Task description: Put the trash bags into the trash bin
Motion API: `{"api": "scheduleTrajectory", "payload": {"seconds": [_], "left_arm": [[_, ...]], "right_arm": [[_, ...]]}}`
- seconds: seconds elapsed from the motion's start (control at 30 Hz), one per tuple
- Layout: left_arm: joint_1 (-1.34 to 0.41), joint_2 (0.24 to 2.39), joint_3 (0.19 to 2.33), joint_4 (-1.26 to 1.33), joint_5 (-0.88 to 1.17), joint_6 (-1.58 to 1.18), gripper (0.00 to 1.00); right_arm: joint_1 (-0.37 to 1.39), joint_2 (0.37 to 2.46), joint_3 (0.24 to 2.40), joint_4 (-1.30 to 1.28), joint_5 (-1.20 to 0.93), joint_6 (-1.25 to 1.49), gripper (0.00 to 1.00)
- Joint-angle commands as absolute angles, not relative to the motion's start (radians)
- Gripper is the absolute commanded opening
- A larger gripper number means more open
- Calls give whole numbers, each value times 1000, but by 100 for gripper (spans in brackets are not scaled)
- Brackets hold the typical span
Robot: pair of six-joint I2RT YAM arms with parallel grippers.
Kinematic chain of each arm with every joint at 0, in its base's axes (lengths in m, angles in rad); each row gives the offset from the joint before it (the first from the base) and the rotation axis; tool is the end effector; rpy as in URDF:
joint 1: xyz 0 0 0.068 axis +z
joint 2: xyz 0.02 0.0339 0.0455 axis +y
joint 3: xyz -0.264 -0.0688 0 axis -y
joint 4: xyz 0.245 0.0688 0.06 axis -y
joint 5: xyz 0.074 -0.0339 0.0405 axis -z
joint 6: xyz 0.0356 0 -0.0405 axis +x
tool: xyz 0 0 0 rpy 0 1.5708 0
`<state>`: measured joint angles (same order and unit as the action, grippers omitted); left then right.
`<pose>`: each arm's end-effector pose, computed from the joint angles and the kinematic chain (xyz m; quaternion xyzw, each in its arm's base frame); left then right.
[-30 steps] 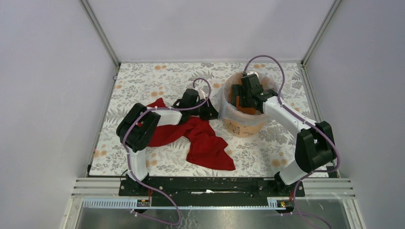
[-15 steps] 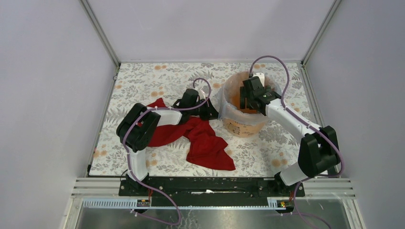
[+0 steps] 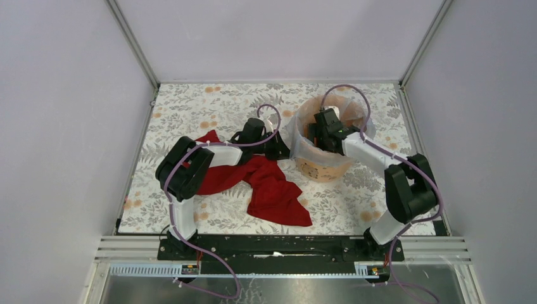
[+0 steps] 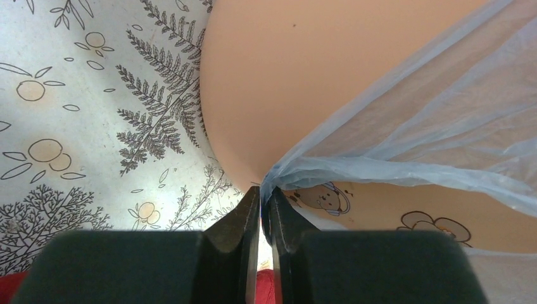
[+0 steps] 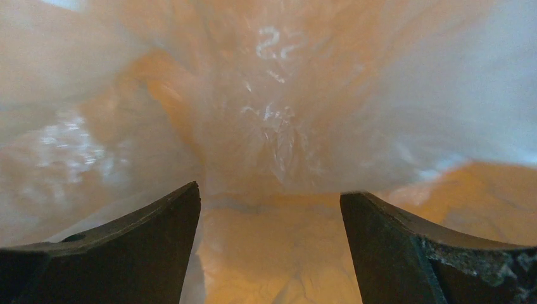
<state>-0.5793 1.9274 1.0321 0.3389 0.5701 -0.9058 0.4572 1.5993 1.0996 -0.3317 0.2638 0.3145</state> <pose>0.3246 -0.2353 0.1523 -0.0016 0.8499 -0.4963 0.1772 0.3131 0.1437 0.2326 -0.0185 0.9254 0.0212 0.3780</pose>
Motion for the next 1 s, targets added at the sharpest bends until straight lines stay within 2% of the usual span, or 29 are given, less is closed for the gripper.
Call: {"api": "scheduleTrajectory", "payload": {"seconds": [0.0,0.27,0.4,0.47,0.53,0.77,0.87,0.97], "left_arm": [[-583,1905,1063,342,559,-875,14],[-582,1896,1076,323,562,-853,18],[-578,1859,1074,255,532,-790,26],[-564,1832,1063,231,526,-772,29],[-546,1804,1042,226,529,-766,34],[-472,1672,1002,182,523,-729,58],[-433,1644,1002,216,538,-753,66],[-402,1666,1016,300,576,-817,79]], "right_arm": [[455,1660,1056,-254,235,348,88],[450,1685,1107,-291,240,317,88],[451,1596,1149,-367,242,313,89],[451,1553,1165,-401,249,309,94],[451,1511,1180,-433,266,301,97],[449,1400,1292,-532,281,264,100],[449,1366,1347,-573,289,252,100],[449,1336,1392,-604,293,243,100]]}}
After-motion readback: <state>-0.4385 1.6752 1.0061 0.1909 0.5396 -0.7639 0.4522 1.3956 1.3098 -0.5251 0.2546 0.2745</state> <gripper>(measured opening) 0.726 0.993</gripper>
